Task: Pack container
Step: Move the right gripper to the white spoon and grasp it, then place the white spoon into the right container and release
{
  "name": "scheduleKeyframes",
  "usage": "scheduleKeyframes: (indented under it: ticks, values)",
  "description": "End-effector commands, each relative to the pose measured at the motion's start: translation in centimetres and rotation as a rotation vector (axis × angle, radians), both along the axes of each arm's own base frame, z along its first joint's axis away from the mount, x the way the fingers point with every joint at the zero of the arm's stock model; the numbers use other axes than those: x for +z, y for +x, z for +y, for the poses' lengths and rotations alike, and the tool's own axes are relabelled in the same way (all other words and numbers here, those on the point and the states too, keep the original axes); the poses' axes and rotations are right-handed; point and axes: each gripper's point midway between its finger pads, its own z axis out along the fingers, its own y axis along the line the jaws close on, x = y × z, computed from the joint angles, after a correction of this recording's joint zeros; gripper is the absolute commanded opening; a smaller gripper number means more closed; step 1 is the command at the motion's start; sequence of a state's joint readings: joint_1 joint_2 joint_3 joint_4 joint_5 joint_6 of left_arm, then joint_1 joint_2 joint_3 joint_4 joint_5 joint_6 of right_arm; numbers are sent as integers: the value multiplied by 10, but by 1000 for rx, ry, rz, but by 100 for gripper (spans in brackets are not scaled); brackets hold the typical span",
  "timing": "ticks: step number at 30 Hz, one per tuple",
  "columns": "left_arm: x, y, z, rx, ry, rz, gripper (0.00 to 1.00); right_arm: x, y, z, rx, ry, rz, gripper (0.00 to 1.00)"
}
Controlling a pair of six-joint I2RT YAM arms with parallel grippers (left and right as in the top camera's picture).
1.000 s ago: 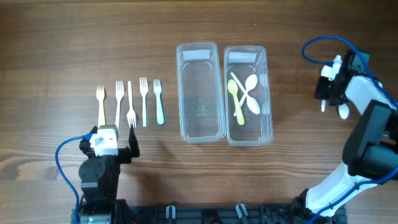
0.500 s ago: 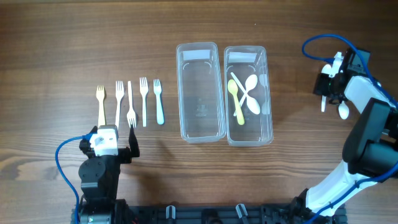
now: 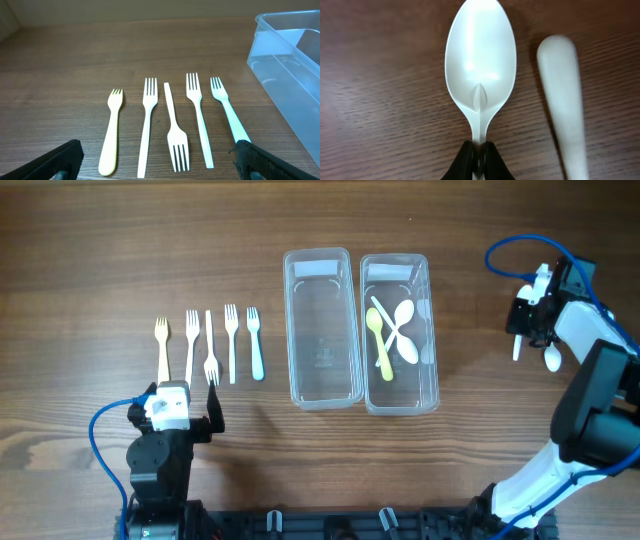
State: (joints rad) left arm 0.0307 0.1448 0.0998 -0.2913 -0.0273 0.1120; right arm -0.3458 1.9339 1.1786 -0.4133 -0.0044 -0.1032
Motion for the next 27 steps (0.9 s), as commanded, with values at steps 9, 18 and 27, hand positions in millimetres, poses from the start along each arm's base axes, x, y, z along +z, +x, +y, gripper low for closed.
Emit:
scheduleKeyframes:
  ticks: [9,18,27]
  values:
    - [-4,0,-4,-26,9,8,100,234,54,88,221,124,-569,4]
    - [-4,0,-4,-26,9,7,100,201,21,198,443,277,-369,4]
    - [-4,0,-4,-25,9,8,100,174,-16,256,559,190,-194,4]
